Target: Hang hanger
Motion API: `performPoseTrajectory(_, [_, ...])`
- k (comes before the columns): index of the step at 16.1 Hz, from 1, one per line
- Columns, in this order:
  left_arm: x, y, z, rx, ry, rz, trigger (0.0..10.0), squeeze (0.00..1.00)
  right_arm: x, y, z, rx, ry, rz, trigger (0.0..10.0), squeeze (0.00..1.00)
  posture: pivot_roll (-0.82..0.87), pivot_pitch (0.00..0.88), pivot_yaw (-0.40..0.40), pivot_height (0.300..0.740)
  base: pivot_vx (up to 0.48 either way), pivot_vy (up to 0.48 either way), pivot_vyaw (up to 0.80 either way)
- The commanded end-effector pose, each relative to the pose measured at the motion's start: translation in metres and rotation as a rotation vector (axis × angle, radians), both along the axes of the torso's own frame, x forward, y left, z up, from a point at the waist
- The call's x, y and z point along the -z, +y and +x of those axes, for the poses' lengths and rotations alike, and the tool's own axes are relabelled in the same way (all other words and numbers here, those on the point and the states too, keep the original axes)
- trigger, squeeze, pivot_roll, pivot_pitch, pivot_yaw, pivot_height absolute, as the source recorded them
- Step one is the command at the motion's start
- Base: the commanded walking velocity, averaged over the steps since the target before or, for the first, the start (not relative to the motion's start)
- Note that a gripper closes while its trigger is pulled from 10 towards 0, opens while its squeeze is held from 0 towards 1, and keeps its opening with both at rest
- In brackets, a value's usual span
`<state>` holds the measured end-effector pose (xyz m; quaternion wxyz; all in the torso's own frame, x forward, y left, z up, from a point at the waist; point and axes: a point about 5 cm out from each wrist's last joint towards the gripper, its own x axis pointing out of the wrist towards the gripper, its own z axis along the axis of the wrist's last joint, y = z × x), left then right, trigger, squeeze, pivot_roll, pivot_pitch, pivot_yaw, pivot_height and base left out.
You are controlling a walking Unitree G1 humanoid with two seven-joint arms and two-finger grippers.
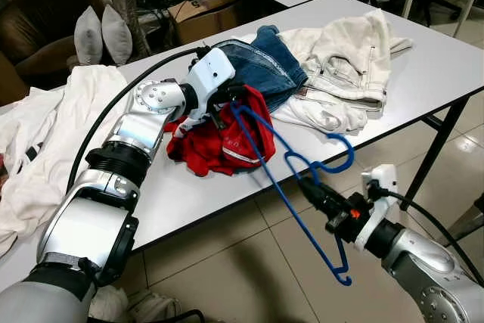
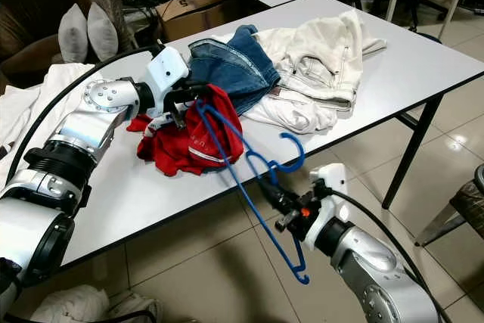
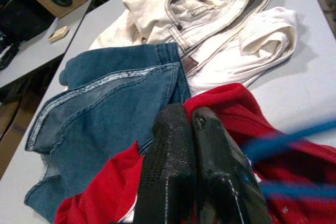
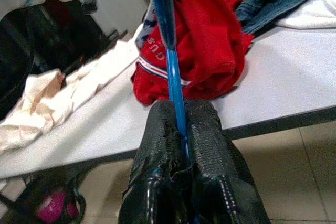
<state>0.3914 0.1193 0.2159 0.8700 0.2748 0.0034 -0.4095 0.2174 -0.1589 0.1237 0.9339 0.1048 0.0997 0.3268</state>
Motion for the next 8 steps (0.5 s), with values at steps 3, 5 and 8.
performPoseTrajectory(3, [-0.001, 0.012, 0.001, -0.045, -0.015, 0.023, 0.0, 0.00, 0.009, 0.005, -0.009, -0.018, 0.084, 0.044, 10.0, 0.00, -0.19, 0.000, 0.195, 0.740, 0.000, 0.000, 0.00])
performPoseTrajectory(5, [0.000, 0.008, -0.001, -0.022, -0.005, 0.025, 0.0, 0.00, 0.018, 0.006, -0.009, 0.002, 0.144, 0.074, 10.0, 0.00, -0.19, 0.000, 0.202, 0.740, 0.000, 0.000, 0.00])
performPoseTrajectory(8, [0.000, 0.007, -0.001, -0.019, -0.009, 0.026, 0.0, 0.00, 0.022, 0.005, -0.008, 0.010, 0.197, 0.099, 10.0, 0.00, -0.19, 0.000, 0.202, 0.740, 0.000, 0.000, 0.00])
